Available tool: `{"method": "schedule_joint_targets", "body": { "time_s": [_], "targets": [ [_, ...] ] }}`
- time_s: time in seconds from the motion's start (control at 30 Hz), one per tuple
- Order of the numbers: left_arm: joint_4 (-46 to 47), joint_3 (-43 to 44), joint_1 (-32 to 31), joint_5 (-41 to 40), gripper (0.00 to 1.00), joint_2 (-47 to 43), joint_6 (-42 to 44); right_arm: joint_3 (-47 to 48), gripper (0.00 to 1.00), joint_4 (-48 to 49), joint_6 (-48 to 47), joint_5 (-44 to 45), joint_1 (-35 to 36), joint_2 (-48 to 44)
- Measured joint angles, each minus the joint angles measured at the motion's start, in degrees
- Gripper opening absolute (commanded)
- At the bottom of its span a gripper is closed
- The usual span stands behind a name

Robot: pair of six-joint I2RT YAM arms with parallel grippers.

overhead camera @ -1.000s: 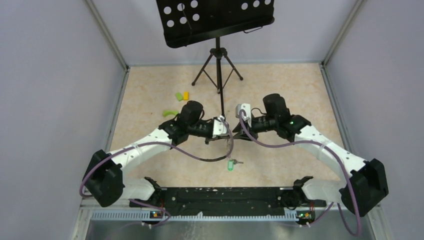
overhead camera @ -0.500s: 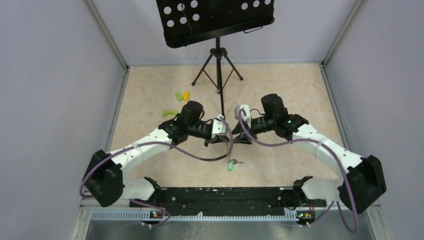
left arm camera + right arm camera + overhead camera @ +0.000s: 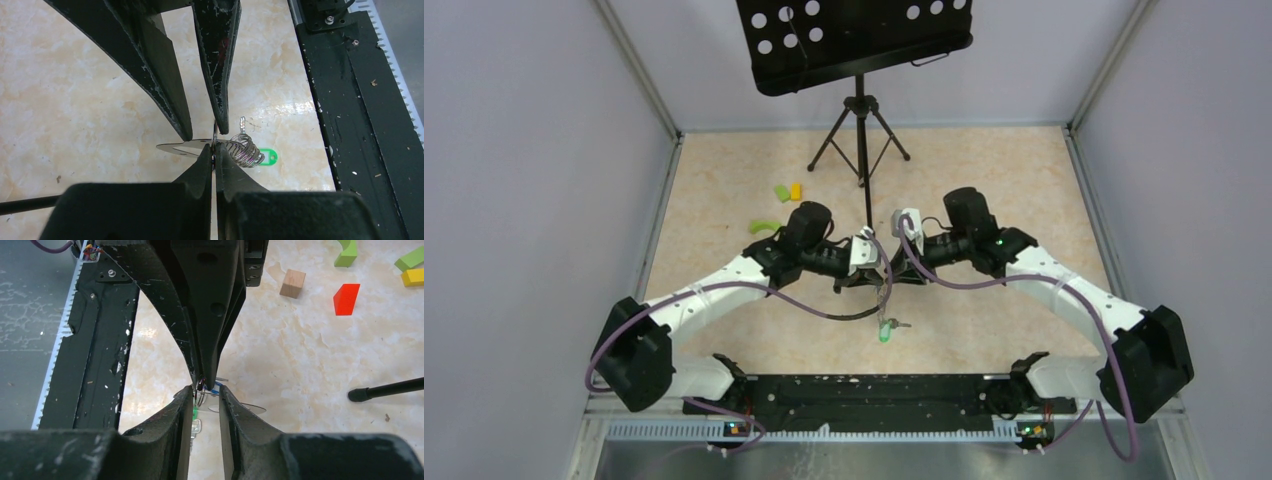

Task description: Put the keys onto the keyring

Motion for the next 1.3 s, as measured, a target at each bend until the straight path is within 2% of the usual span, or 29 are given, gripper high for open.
{"method": "schedule_joint_targets", "body": {
  "time_s": [0.4,0.5,0.73,0.9,1.0,1.1,1.3],
  "targets": [
    [0.00,0.20,0.22,-1.03,0.00,0.13,-0.24,-0.02,0.10,0.46,0.61,0.74,0.63,1.60],
    [0.07,0.20,0.37,-1.16,0.00,0.13,-0.22,-0.02,0.00,0.70,0.90,0.90,0.63,1.60],
    [0.70,0.17,1.22,-0.92,0.00,0.11,-0.66,-0.07,0.00,2.05,1.75,1.36,0.72,1.53],
    [3.23,-0.28,3.91,1.99,0.27,-0.74,-1.84,-0.17,0.00,5.33,3.69,1.62,0.50,0.52],
    [5.95,-0.48,7.08,5.22,0.40,-2.32,-2.99,-0.17,0.00,7.93,6.14,0.35,-0.22,-0.28],
    [8.22,-0.37,9.99,8.50,0.46,-3.41,-3.69,-0.17,0.00,11.08,9.35,-1.46,-1.16,-0.31],
    [8.55,1.03,11.82,13.29,0.48,-3.58,-4.33,-0.17,0.00,18.69,15.72,-4.42,-1.75,-0.31]
  ]
}}
